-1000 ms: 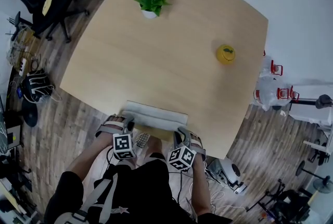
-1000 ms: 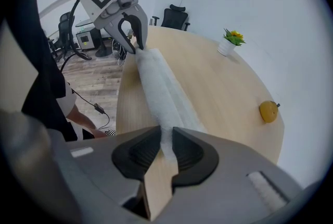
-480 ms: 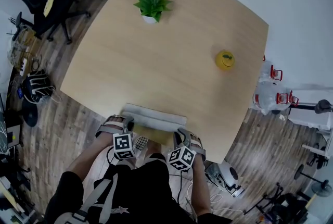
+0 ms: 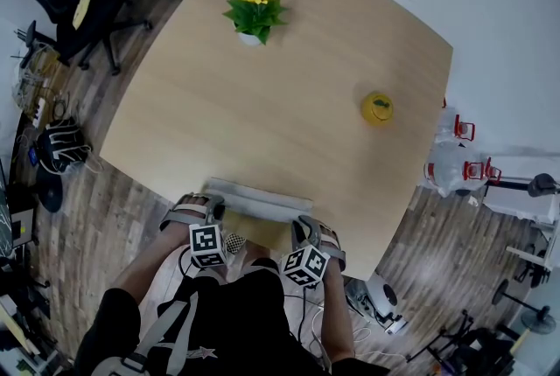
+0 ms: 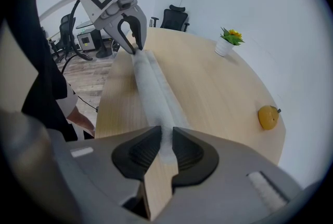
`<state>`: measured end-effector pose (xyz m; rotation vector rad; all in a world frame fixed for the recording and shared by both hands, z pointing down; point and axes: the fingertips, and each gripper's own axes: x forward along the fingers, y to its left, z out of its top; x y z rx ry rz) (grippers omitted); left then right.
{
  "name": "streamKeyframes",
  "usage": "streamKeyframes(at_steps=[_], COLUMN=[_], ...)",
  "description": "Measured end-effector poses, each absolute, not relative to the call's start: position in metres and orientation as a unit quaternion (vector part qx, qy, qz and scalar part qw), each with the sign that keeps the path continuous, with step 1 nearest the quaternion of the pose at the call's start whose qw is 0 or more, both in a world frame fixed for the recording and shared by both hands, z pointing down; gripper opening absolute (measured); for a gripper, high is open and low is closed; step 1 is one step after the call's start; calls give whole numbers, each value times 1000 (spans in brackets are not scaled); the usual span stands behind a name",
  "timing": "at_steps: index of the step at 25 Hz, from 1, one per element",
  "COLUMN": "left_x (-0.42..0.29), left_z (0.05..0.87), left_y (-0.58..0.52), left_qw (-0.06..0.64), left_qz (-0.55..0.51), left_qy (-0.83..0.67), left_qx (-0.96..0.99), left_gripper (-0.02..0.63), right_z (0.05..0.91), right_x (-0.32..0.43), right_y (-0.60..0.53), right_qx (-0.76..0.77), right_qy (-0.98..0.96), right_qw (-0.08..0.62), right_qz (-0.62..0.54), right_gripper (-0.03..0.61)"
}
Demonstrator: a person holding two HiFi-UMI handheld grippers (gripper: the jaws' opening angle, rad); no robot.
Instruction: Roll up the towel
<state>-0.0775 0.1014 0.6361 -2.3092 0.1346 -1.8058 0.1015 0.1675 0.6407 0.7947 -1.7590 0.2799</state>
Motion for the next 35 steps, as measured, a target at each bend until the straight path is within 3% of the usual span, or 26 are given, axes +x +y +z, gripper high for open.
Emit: streamKeyframes(at_steps=[17, 35], left_x=[-70, -84], left_z=[648, 613], left_y=[83, 87], left_qw=[86, 125], left_qz=[-599, -577], left_qy=[65, 115], left_qx=[-793, -799], left_gripper=[87, 126], right_z=[652, 618], right_x=[107, 106], right_y=[148, 157], right_qx=[329, 382], right_qy=[-760, -739], right_qw=[546, 551], right_qz=[126, 62], right_gripper=[81, 98])
